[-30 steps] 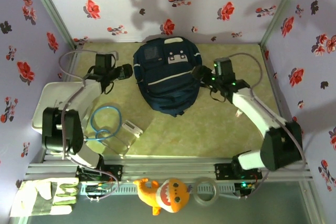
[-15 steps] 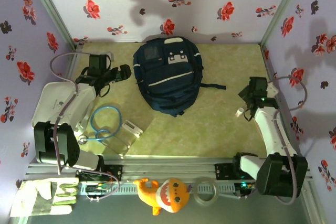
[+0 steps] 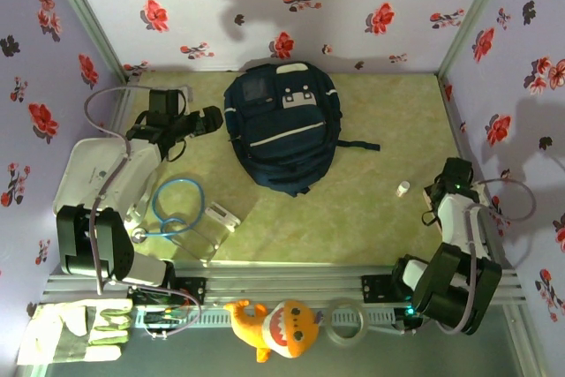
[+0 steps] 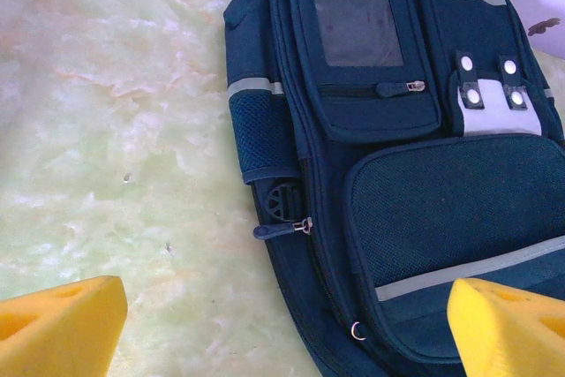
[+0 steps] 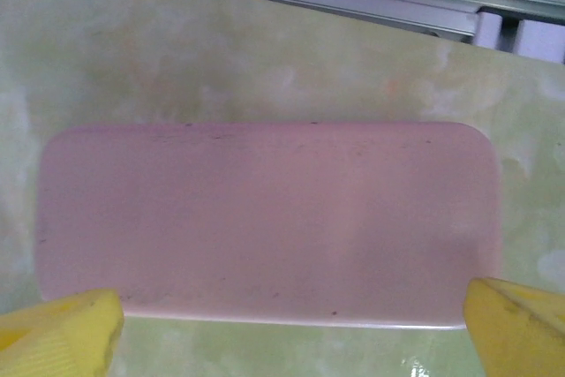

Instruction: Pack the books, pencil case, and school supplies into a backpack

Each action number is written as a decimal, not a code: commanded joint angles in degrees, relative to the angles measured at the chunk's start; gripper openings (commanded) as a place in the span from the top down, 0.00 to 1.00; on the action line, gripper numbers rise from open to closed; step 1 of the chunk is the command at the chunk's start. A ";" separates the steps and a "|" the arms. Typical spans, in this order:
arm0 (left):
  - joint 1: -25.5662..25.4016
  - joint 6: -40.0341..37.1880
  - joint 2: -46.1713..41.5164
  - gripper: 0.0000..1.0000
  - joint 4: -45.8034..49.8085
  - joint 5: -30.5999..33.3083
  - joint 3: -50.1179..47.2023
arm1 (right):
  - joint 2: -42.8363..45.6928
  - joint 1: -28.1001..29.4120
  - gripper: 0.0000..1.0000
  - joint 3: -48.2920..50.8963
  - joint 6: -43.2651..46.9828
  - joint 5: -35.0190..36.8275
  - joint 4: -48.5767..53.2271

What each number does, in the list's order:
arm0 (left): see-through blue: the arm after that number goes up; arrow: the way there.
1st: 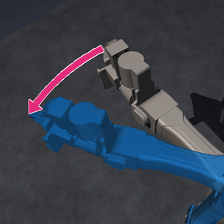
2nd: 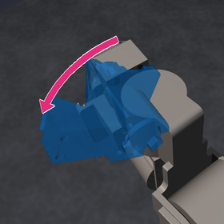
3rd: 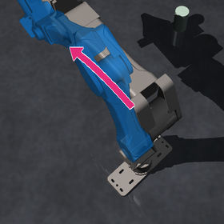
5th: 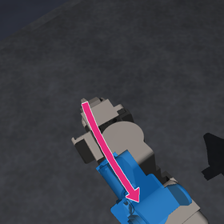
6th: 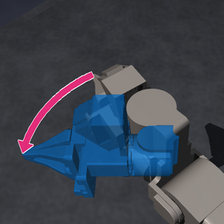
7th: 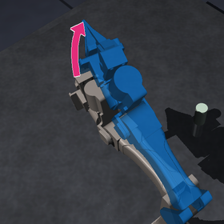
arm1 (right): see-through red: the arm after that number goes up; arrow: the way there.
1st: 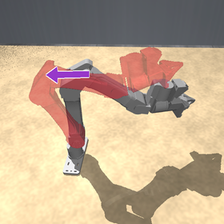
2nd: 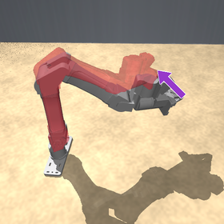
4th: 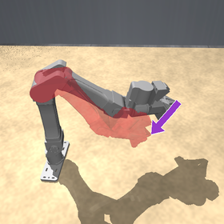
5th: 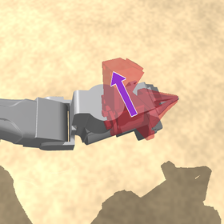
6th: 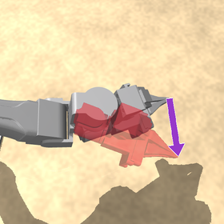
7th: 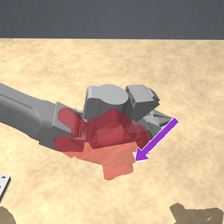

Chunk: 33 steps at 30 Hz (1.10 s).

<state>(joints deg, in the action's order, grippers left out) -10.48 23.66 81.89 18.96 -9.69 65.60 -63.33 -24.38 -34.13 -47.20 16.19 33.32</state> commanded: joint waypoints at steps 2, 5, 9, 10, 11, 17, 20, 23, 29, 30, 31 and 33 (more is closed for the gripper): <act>0.47 -0.24 1.17 0.06 1.27 -1.11 1.81 | -0.43 -2.89 0.01 1.86 -1.25 -2.27 -1.55; 0.46 -0.32 1.46 0.06 1.35 -1.20 1.81 | -2.22 -4.08 0.01 2.01 -0.29 -3.79 -2.83; 0.51 -0.29 1.78 0.06 1.43 -1.56 1.88 | -4.28 -5.19 0.01 2.40 0.48 -5.41 -4.89; 0.46 -0.29 1.78 0.06 1.50 -1.63 1.82 | -4.76 -5.47 0.01 2.48 0.64 -5.37 -5.25; 0.46 -0.37 1.83 0.06 1.43 -1.65 1.82 | -5.11 -5.74 0.01 2.49 0.81 -5.31 -5.48; 0.46 -0.47 2.00 0.05 1.59 -2.00 1.98 | -7.61 -7.17 0.00 2.51 0.85 -5.54 -6.37; 0.46 -0.52 2.21 0.05 1.63 -2.08 2.12 | -7.26 -7.17 0.01 2.40 0.18 -3.75 -5.18; 0.48 -0.55 2.22 0.05 1.61 -2.08 2.07 | -4.98 -7.17 0.01 1.93 0.94 -2.13 -3.73; 0.46 -0.46 2.43 0.05 1.63 -2.34 2.16 | -2.06 -7.17 0.01 1.93 0.67 -0.51 -1.77; 0.46 -0.46 2.37 0.05 1.63 -2.34 2.16 | -2.19 -7.17 0.01 2.16 0.41 -0.29 -1.92; 0.46 -0.46 2.40 0.05 1.70 -2.35 2.12 | -2.43 -7.17 0.01 2.46 0.31 -0.23 -2.30; 0.46 -0.54 2.32 0.05 1.78 -2.35 2.09 | -3.61 -7.17 0.01 2.99 -0.14 -0.18 -2.89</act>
<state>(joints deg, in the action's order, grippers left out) -10.48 23.66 83.57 19.40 -11.00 65.95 -66.35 -31.20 -32.47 -46.61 13.93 30.65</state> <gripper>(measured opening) 0.950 0.993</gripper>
